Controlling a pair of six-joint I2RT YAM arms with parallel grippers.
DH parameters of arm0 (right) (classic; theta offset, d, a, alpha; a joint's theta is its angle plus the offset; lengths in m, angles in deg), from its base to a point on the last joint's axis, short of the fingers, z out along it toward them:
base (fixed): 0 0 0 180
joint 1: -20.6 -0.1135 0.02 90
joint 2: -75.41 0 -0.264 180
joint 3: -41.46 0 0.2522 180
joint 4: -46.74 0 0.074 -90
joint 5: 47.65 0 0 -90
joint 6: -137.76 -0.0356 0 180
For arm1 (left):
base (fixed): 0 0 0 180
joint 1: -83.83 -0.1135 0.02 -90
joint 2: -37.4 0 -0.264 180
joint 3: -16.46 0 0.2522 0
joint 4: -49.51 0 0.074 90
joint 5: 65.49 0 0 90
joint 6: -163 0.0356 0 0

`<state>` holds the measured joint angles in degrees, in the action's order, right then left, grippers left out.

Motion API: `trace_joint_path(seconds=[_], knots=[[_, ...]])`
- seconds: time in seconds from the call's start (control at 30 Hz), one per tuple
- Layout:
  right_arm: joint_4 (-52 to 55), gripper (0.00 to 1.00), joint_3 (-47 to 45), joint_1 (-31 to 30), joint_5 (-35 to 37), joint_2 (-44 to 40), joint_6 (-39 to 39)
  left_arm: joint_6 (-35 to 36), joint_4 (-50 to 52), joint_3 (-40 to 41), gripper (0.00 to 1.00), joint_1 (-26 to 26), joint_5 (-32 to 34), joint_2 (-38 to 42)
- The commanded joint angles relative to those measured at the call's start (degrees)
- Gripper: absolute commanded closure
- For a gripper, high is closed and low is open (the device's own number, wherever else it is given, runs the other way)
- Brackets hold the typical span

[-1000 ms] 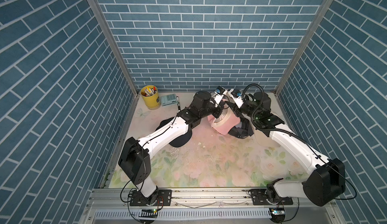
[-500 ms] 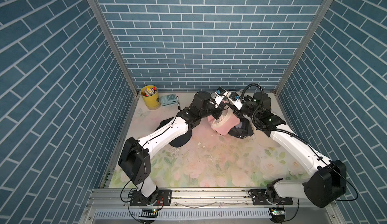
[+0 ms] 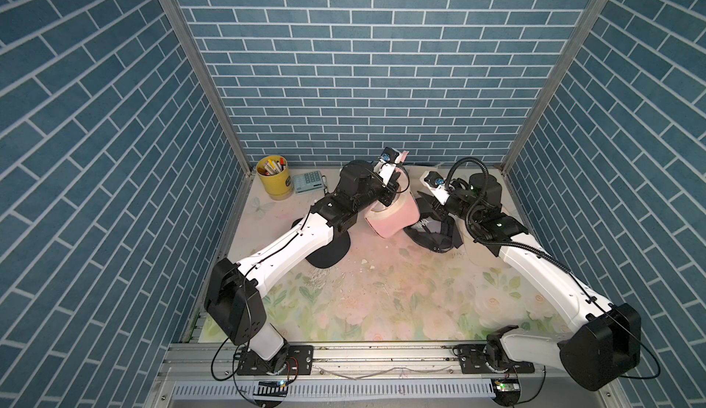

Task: Open the adjustable buckle of the baseball cap
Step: Pull the adjustable strap on the baseball cap.

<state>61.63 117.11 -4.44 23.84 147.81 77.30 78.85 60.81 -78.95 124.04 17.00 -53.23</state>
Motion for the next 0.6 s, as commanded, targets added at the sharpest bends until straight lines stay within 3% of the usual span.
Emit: trace_joint_path(seconds=[0.0, 0.3, 0.57], knots=[[2.5, 0.6, 2.6, 0.1, -4.2, 0.1, 1.0, 2.8, -0.7, -0.6, 1.0, 0.0, -6.9, 0.6], [4.7, 0.6, 5.6, -1.2, -10.6, 2.4, -1.2, 2.0, -0.2, -3.2, 1.0, 0.0, -11.6, -1.2], [-5.6, 0.62, 1.0, -2.4, -0.6, 1.5, 0.0, 2.7, 3.3, -5.3, 1.0, 0.0, -19.3, -2.7]])
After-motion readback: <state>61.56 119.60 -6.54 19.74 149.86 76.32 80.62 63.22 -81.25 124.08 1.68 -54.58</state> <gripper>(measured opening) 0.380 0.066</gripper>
